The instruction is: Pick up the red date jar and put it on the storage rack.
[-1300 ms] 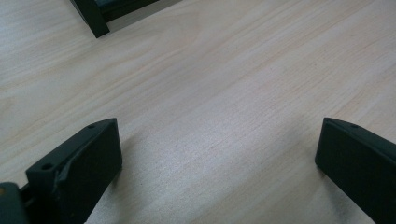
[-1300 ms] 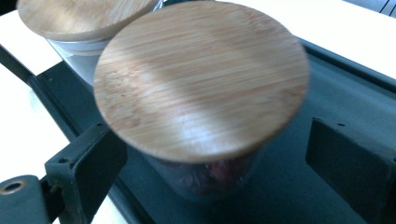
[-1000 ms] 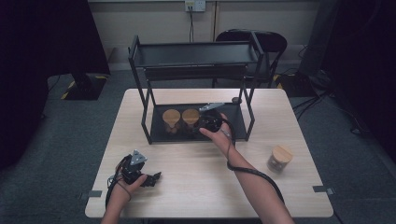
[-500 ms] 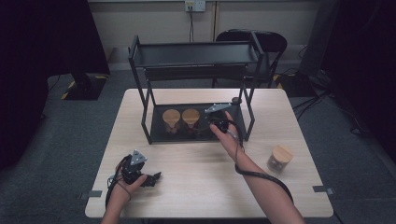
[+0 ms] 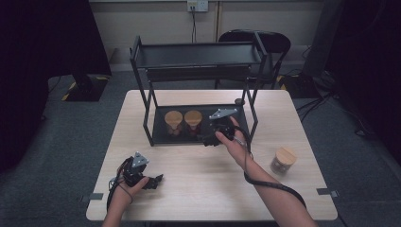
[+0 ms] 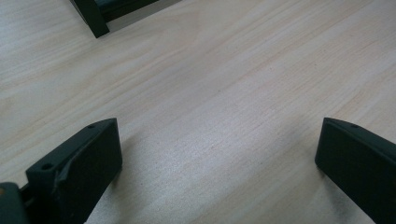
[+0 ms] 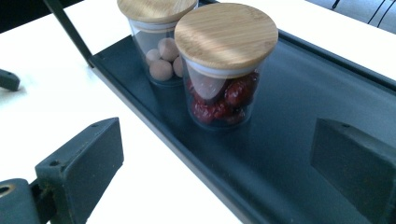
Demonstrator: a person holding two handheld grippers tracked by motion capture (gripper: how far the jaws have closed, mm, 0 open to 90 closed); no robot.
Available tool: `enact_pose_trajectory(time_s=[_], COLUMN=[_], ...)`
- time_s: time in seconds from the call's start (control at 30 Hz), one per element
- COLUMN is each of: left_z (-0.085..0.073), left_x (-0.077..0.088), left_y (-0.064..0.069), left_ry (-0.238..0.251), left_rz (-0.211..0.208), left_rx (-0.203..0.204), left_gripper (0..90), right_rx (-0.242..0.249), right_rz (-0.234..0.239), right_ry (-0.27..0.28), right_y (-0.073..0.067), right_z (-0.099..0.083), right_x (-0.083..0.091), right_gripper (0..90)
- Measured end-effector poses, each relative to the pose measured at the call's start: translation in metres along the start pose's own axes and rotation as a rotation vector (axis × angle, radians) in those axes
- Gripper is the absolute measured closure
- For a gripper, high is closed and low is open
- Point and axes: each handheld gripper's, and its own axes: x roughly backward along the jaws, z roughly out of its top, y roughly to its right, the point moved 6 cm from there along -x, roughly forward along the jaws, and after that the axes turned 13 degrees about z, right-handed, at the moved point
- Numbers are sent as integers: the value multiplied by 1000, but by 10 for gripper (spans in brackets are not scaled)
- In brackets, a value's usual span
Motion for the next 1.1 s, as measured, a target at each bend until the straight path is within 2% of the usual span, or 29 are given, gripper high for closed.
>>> enact_pose_trajectory(time_s=[0.23, 0.77, 1.1], left_z=[0, 0, 0], left_x=[0, 0, 0], left_y=[0, 0, 0], left_ry=[0, 0, 0], left_rz=[0, 0, 0], left_rx=[0, 0, 0], left_gripper=[1, 2, 1], right_rx=[4, 38, 31], right_rz=[8, 37, 47], right_ry=[5, -6, -4], right_y=[-5, -19, -22], right_z=[-4, -17, -32], right_x=[14, 35, 45], right_gripper=[23, 25, 27])
